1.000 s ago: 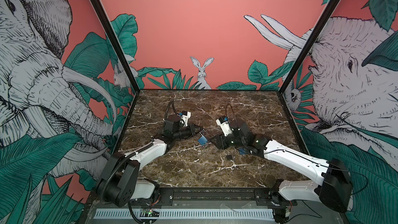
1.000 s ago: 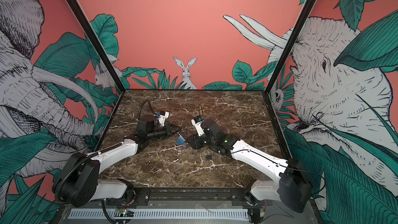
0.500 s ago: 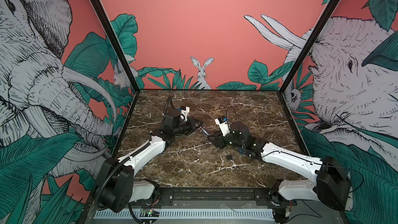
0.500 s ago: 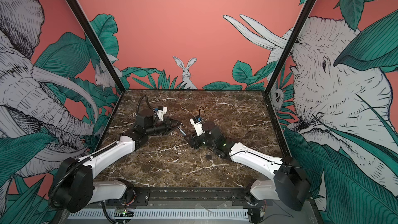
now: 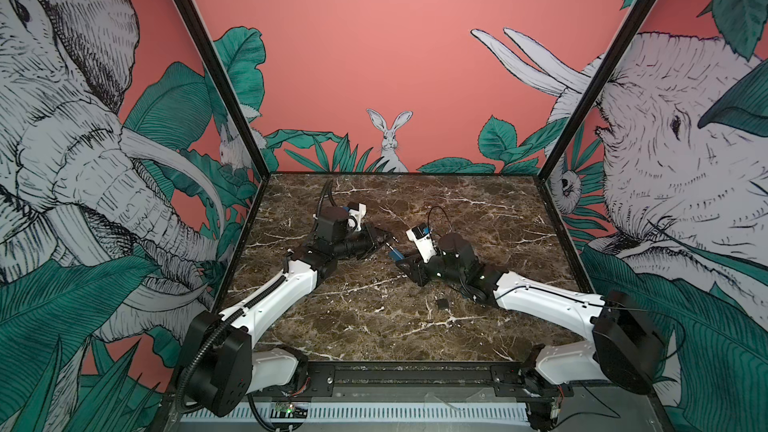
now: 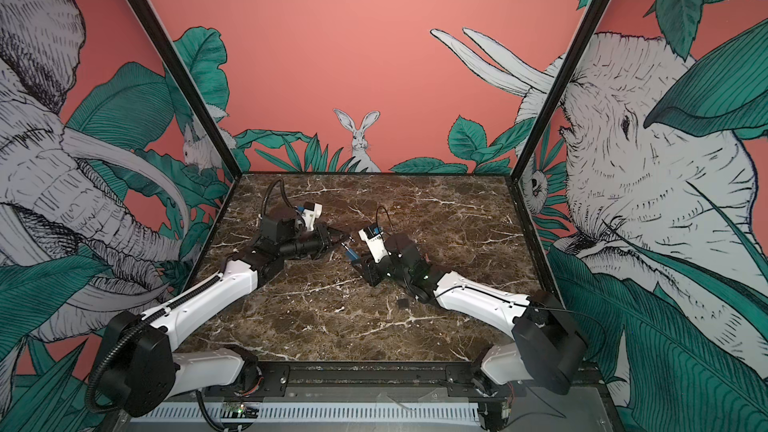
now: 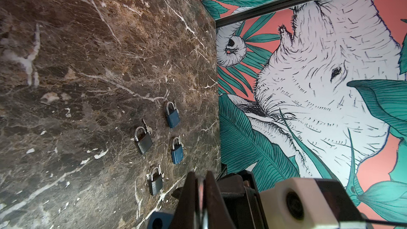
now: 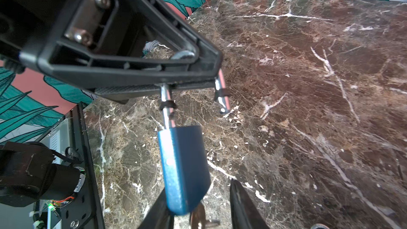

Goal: Lock with the key

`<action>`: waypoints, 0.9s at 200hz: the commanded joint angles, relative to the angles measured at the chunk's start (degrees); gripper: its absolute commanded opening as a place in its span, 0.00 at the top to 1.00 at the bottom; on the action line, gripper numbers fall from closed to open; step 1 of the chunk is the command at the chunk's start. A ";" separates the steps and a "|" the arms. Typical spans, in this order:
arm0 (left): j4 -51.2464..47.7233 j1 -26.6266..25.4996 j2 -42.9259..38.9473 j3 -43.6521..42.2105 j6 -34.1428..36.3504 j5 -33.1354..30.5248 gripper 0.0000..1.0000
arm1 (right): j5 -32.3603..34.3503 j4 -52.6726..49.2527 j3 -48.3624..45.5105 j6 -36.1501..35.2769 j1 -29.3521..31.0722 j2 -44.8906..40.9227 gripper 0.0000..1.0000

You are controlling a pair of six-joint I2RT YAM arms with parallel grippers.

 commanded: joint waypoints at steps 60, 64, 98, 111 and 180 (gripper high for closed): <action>2.43 -0.99 -2.17 2.70 -2.83 0.51 1.00 | -0.92 4.85 2.61 -0.84 0.27 0.97 0.65; 2.50 -1.00 -2.20 2.64 -2.87 0.54 1.00 | -0.95 4.91 2.57 -0.89 0.27 1.03 0.65; 2.89 -1.00 -2.56 2.66 -3.21 0.54 1.00 | -0.73 5.42 2.65 -0.79 0.18 1.22 0.67; 3.00 -0.96 -2.61 2.56 -3.40 0.63 1.00 | -0.62 5.65 2.73 -0.70 0.18 1.31 0.69; 2.60 -0.95 -3.67 2.32 -2.71 0.05 1.00 | 0.49 4.46 1.68 -0.18 -0.44 -0.77 1.00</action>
